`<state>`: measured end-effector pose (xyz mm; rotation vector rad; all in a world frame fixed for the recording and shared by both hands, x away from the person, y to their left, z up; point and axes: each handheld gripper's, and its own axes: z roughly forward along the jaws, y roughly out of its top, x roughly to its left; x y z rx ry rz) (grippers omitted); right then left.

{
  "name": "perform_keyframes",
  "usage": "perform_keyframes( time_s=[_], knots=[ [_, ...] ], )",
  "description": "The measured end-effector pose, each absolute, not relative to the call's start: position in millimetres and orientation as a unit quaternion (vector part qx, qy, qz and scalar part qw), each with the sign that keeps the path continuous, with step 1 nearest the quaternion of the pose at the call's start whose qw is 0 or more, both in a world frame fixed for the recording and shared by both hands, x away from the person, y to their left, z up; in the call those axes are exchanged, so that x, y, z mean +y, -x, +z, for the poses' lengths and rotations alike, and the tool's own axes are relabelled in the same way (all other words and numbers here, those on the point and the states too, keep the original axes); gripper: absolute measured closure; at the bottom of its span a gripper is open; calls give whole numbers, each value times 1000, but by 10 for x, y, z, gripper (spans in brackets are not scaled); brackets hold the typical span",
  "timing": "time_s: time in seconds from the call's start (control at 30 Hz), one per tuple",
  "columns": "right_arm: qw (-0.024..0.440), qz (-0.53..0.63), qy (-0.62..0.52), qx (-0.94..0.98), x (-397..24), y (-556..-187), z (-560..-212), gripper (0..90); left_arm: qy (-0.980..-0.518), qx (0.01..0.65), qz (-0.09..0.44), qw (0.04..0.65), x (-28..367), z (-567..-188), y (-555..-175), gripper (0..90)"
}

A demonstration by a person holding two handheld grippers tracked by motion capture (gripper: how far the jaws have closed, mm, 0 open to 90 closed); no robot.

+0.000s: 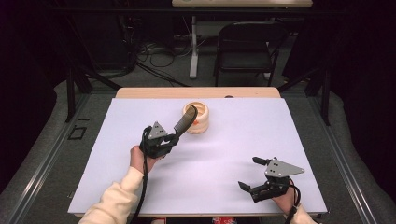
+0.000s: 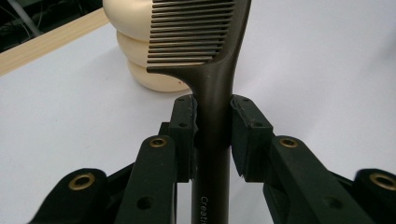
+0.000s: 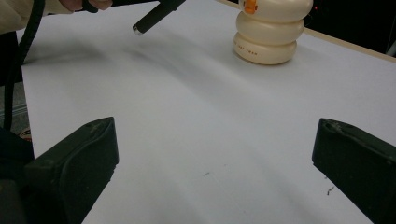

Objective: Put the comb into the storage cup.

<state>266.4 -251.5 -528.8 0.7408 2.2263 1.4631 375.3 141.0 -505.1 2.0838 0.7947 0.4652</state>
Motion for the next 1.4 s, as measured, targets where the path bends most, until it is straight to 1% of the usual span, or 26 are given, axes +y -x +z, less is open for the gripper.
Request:
perform_keyframes(
  time_s=[0.83, 1.4],
  knots=[
    [187, 518, -263, 792, -2515, -2663, -5287, 0, -814, 325, 194, 440, 1452, -5050, -3794, 719],
    [187, 515, -264, 793, -2507, -2668, -5296, 0, -808, 326, 192, 452, 1472, -4970, -3835, 720]
  ],
)
